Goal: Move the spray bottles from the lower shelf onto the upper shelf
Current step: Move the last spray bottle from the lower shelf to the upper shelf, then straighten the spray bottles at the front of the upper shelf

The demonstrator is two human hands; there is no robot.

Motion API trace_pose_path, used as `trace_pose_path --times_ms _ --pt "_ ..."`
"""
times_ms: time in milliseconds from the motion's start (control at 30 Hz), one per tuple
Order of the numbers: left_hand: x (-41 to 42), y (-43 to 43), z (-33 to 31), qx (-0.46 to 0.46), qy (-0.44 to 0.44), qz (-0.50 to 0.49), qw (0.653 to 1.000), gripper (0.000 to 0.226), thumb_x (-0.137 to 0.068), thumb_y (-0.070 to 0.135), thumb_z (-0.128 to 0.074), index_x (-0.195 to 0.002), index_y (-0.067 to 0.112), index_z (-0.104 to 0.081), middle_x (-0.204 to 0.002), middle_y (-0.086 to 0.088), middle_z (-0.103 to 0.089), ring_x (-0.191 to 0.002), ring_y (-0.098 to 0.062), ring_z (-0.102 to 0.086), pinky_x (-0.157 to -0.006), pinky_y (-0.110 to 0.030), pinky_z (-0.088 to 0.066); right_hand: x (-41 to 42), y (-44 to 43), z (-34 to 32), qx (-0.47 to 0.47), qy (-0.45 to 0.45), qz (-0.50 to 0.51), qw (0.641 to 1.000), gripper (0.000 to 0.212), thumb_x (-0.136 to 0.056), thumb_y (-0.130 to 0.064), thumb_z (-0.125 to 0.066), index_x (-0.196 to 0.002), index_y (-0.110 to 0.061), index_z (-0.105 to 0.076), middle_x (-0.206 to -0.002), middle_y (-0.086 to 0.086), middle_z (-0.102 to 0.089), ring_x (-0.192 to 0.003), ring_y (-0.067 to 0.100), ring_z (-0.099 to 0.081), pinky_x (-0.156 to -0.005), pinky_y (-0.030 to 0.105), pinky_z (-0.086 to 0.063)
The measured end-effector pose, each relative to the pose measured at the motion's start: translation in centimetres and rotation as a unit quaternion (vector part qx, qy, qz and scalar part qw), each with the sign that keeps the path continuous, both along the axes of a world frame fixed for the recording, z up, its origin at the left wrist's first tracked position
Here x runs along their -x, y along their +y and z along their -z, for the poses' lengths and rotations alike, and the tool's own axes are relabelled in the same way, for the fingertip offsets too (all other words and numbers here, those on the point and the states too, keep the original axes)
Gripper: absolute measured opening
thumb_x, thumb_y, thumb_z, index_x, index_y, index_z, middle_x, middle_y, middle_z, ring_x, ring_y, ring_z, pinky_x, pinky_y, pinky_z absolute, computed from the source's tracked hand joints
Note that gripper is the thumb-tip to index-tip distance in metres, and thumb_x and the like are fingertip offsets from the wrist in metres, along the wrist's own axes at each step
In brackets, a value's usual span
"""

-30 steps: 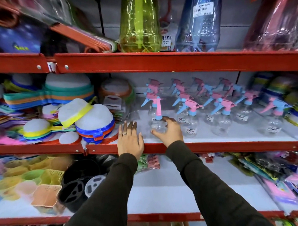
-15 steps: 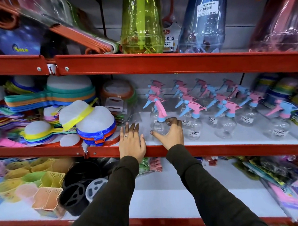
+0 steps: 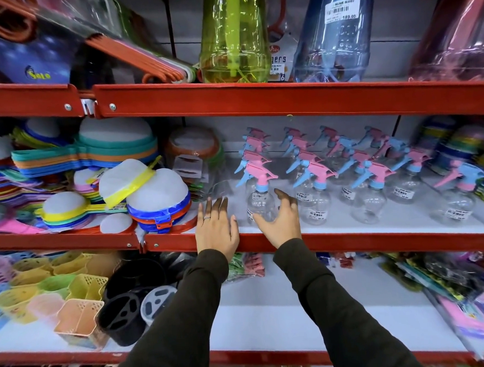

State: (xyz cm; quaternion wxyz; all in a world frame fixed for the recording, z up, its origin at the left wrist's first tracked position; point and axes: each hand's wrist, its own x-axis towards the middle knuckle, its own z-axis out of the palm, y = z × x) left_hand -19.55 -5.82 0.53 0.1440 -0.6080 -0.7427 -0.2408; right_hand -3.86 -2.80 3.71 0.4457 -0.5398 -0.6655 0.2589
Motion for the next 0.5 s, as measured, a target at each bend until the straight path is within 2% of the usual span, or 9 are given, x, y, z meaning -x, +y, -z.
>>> trace_pose_path --times_ms 33,100,167,200,267,400,500 --pt "-0.1 -0.1 -0.1 0.010 -0.010 0.003 1.000 0.060 -0.098 0.037 -0.025 -0.146 0.008 -0.045 -0.150 -0.015 -0.048 -0.145 -0.031 -0.036 -0.125 -0.046 -0.015 -0.1 -0.2 0.1 0.003 0.004 0.001 1.000 0.075 -0.079 -0.030 -0.076 -0.144 -0.018 -0.040 -0.144 0.009 -0.041 -0.135 0.026 -0.043 -0.110 0.032 -0.037" --pt "-0.5 -0.3 -0.6 0.018 -0.053 0.011 0.998 0.055 -0.101 0.038 -0.026 -0.142 0.009 -0.048 -0.150 -0.016 -0.046 -0.137 -0.032 -0.045 -0.119 -0.047 -0.030 -0.1 -0.5 0.3 0.013 0.010 0.005 1.000 0.064 -0.085 -0.027 -0.069 -0.143 -0.014 -0.044 -0.142 0.011 -0.047 -0.131 0.027 -0.049 -0.111 0.035 -0.041" --pt "-1.3 -0.5 -1.4 0.016 -0.112 0.029 0.993 0.049 -0.103 0.039 -0.029 -0.135 0.009 -0.052 -0.147 -0.016 -0.049 -0.123 -0.033 -0.056 -0.103 -0.043 -0.046 0.0 -0.5 0.4 0.022 0.020 0.002 1.000 0.056 -0.091 -0.023 -0.061 -0.143 -0.011 -0.046 -0.140 0.013 -0.052 -0.128 0.029 -0.054 -0.110 0.042 -0.044" --pt "-1.9 -0.5 -1.8 0.013 -0.138 0.043 0.989 0.048 -0.104 0.040 -0.029 -0.132 0.009 -0.053 -0.143 -0.017 -0.052 -0.116 -0.033 -0.060 -0.095 -0.041 -0.049 0.0 -0.5 0.4 0.024 0.022 -0.002 0.999 0.053 -0.093 -0.021 -0.058 -0.144 -0.011 -0.046 -0.141 0.014 -0.052 -0.129 0.030 -0.054 -0.110 0.044 -0.044" --pt "-3.0 -0.3 -2.6 0.013 -0.185 0.074 0.980 0.046 -0.105 0.039 -0.029 -0.127 0.008 -0.055 -0.132 -0.018 -0.059 -0.108 -0.033 -0.063 -0.089 -0.038 -0.048 0.0 -0.4 0.4 0.032 0.023 -0.010 0.999 0.050 -0.096 -0.016 -0.051 -0.145 -0.012 -0.044 -0.145 0.013 -0.051 -0.130 0.030 -0.054 -0.112 0.042 -0.043" --pt "-4.3 0.0 -3.3 0.026 -0.250 0.104 0.962 0.045 -0.106 0.035 -0.030 -0.128 0.005 -0.056 -0.127 -0.022 -0.062 -0.112 -0.036 -0.061 -0.094 -0.038 -0.045 -0.2 -0.4 0.4 0.059 0.033 -0.039 0.997 0.052 -0.098 -0.008 -0.047 -0.149 -0.014 -0.040 -0.149 0.010 -0.050 -0.131 0.025 -0.054 -0.109 0.030 -0.041" --pt "-4.5 -0.2 -2.8 0.021 -0.276 0.104 0.955 0.043 -0.106 0.033 -0.030 -0.125 0.005 -0.056 -0.125 -0.021 -0.062 -0.110 -0.033 -0.060 -0.093 -0.036 -0.044 -0.4 -0.2 0.5 0.068 0.032 -0.052 0.996 0.054 -0.098 -0.006 -0.046 -0.150 -0.014 -0.038 -0.147 0.010 -0.052 -0.131 0.025 -0.054 -0.112 0.032 -0.041"
